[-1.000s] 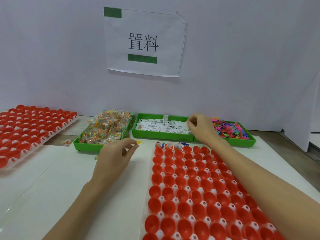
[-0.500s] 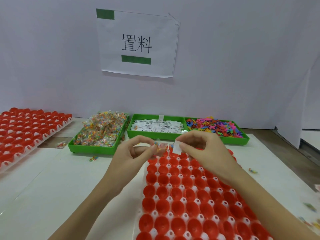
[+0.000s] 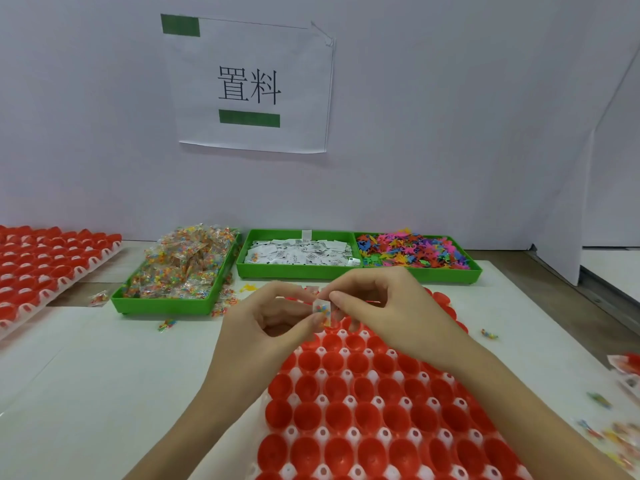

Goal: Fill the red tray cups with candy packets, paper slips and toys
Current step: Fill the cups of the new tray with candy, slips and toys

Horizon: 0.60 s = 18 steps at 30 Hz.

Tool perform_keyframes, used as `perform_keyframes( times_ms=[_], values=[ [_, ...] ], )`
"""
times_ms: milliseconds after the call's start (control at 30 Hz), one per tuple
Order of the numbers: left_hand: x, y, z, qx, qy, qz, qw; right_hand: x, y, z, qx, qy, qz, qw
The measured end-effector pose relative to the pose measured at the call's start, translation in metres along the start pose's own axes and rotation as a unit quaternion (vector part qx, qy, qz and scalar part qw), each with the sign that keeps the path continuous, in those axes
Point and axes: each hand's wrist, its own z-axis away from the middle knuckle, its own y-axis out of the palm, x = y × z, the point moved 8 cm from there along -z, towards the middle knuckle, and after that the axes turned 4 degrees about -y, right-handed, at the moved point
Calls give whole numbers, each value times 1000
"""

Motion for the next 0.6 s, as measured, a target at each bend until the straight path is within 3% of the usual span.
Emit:
perform_keyframes(
  times_ms=[267,500,600],
  values=[
    [-5,-4,-1,-14,-1,-10,1000,-18,-42,-10,-28,52,3,998],
    [4,-14,-6,-37,-21,-16,999,-127,-118,-51,-103,203,105,968],
    [10,-18,-7,-49,-35,-17,998,-162,-125,-62,-90,228,177,953]
  ],
)
